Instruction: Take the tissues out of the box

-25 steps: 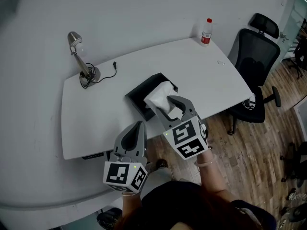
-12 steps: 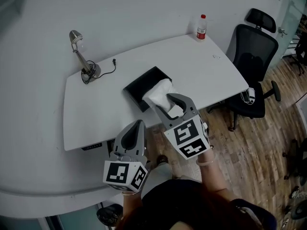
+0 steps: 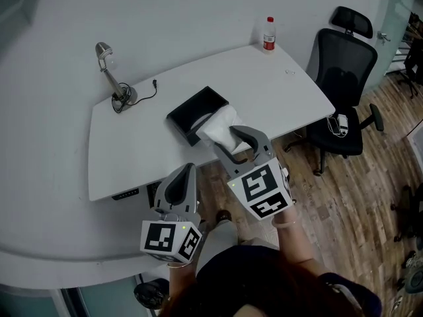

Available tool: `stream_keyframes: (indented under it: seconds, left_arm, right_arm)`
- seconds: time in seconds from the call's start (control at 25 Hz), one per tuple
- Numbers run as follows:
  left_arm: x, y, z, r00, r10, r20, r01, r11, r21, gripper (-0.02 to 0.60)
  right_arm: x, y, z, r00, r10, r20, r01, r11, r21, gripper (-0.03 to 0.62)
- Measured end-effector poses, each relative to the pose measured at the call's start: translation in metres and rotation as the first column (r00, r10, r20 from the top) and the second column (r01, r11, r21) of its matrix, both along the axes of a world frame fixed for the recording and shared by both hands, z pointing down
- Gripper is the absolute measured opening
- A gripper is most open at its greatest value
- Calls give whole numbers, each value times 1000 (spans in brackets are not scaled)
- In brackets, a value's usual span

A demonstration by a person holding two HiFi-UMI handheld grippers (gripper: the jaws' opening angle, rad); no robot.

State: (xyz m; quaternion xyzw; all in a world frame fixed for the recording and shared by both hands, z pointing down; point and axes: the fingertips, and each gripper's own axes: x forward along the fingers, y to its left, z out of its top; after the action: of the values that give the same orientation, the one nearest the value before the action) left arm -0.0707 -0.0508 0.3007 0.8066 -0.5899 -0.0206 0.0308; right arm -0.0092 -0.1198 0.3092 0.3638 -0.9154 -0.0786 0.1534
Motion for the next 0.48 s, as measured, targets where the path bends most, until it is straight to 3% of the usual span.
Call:
stream_keyframes:
  seconds: [0.48]
  left_arm:
    - [16, 38, -7, 1000, 1, 23, -2, 1000, 17, 21]
  right_arm:
    - [24, 47, -18, 997, -6, 78, 3, 1000, 27, 195]
